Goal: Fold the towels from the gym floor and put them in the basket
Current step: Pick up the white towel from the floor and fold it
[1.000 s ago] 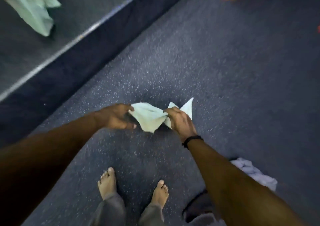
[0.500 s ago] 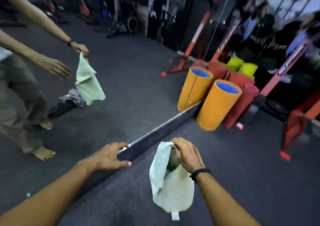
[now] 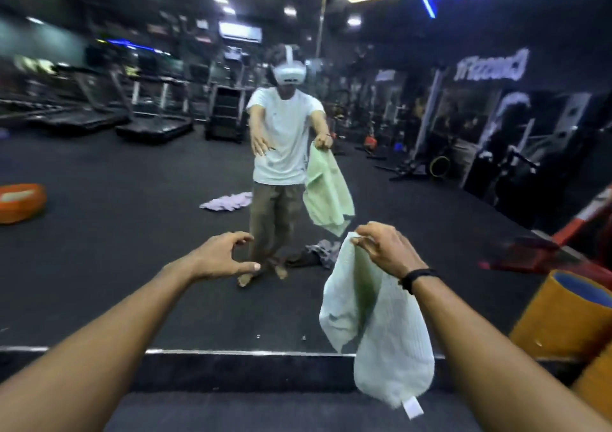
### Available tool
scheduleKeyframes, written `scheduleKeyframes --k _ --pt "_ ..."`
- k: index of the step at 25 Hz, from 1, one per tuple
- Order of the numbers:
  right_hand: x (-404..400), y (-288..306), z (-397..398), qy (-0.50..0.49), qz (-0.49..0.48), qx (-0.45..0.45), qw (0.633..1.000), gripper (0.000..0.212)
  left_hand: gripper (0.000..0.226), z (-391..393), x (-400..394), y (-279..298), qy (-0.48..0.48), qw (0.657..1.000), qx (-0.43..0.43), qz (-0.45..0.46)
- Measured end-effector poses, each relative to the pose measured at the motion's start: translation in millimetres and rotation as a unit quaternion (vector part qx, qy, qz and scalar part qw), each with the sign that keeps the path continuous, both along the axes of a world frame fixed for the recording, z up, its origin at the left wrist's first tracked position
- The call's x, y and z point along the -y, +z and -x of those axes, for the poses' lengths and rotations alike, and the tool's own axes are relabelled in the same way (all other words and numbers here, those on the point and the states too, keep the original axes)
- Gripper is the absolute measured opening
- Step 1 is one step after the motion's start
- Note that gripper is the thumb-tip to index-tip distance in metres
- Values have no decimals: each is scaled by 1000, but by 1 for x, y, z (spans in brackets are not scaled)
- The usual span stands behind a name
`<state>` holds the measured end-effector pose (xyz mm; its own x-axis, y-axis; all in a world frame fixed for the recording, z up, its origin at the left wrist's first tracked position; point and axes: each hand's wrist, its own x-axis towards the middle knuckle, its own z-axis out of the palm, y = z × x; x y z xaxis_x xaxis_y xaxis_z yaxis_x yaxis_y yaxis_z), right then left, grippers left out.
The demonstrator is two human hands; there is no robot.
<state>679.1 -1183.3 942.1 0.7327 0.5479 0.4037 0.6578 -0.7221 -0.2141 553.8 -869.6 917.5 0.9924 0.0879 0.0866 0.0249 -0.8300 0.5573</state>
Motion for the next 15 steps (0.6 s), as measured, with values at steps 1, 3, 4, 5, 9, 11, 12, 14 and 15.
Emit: scheduleKeyframes --k 1,3,4,5,9,11,12,14,15 --pt "-28 8 9 26 -10 10 1000 21 73 27 -23 5 26 1000 1 2" --pt "-90 21 32 79 -9 28 996 25 73 84 -71 13 83 997 5 9" --pt "-124 26 49 106 -2 29 994 26 72 116 -96 17 111 994 7 13" --pt "-161 28 65 140 -7 37 989 26 73 149 -122 21 140 990 8 14" --pt "-313 28 148 278 -10 21 960 32 72 289 -221 29 251 968 14 10" --pt "-380 25 189 314 -11 16 949 24 72 353 -259 31 291 957 10 -1" --pt "-417 24 219 330 -16 9 944 19 73 391 -282 34 313 950 7 -8" --pt "-488 22 281 361 -18 -10 932 16 73 465 -325 37 356 934 5 -22" --pt "-522 19 311 381 -17 -14 924 15 72 499 -343 37 376 926 3 -30"
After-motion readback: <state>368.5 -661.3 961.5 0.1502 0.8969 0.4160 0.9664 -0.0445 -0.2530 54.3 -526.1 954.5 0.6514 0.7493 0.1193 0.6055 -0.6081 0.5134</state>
